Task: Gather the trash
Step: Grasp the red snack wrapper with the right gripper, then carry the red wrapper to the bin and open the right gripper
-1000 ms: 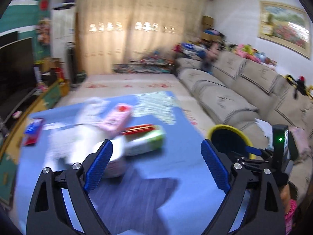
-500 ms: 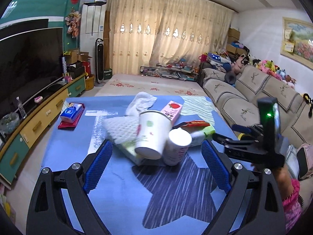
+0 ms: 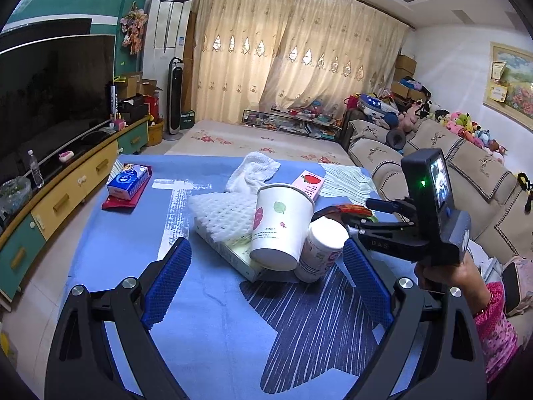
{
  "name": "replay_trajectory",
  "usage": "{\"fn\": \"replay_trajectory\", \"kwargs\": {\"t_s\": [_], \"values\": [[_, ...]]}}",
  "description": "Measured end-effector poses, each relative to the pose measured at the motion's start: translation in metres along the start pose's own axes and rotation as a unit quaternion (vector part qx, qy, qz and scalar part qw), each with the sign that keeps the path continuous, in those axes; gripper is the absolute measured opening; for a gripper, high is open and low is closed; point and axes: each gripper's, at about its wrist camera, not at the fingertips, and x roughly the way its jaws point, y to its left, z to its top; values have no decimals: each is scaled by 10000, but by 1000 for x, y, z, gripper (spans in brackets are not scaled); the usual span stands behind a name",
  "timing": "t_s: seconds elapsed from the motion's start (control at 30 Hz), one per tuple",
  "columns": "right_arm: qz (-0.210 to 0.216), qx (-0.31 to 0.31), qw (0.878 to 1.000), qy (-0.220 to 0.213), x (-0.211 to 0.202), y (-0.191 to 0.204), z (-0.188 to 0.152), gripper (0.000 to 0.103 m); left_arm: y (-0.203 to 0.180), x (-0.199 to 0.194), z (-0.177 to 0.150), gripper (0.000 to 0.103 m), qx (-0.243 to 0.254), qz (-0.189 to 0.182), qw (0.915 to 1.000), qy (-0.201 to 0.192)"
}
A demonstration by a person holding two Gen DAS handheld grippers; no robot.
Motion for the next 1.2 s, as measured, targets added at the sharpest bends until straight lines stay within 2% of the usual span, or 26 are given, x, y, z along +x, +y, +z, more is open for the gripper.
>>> {"fn": "replay_trajectory", "kwargs": {"t_s": [0.1, 0.3, 0.53, 0.63, 0.8, 0.93, 1.2], "values": [[19, -51, 10000, -4, 1, 0, 4, 26, -1, 2, -1, 91, 0, -22, 10000, 22], [168, 266, 9989, -355, -24, -13, 9, 6, -1, 3, -2, 91, 3, -34, 10000, 10], [573, 929, 9909, -785, -73, -38, 6, 6, -11, 2, -5, 91, 66, -111, 9999, 29], [572, 1042, 9886, -922, -95, -43, -1, 6, -17, 2, -5, 91, 112, -171, 9998, 27], [313, 1494, 9829, -1031, -127, -72, -29, 6, -31, 2, -7, 91, 258, -243, 9994, 20], [-215, 2000, 9752, -928, -141, -109, -66, 6, -42, 2, -7, 91, 336, -335, 9989, 27], [-1427, 3014, 9423, -291, -138, -185, -153, 7, -65, 7, -7, 91, 471, -531, 9974, 109]]}}
